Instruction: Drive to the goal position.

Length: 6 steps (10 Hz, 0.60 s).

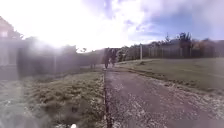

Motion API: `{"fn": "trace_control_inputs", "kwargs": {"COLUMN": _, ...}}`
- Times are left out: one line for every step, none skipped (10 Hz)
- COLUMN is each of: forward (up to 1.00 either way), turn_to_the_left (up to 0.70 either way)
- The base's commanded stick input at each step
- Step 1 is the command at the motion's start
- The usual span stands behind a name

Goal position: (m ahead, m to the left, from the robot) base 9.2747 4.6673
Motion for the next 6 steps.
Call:
{"fn": "trace_control_inputs", "kwargs": {"forward": 0.45, "turn_to_the_left": 0.00}}
{"fn": "trace_control_inputs", "kwargs": {"forward": 0.45, "turn_to_the_left": 0.00}}
{"fn": "trace_control_inputs", "kwargs": {"forward": 0.45, "turn_to_the_left": 0.00}}
{"fn": "trace_control_inputs", "kwargs": {"forward": 0.45, "turn_to_the_left": 0.00}}
{"fn": "trace_control_inputs", "kwargs": {"forward": 0.45, "turn_to_the_left": 0.00}}
{"fn": "trace_control_inputs", "kwargs": {"forward": 0.45, "turn_to_the_left": 0.00}}
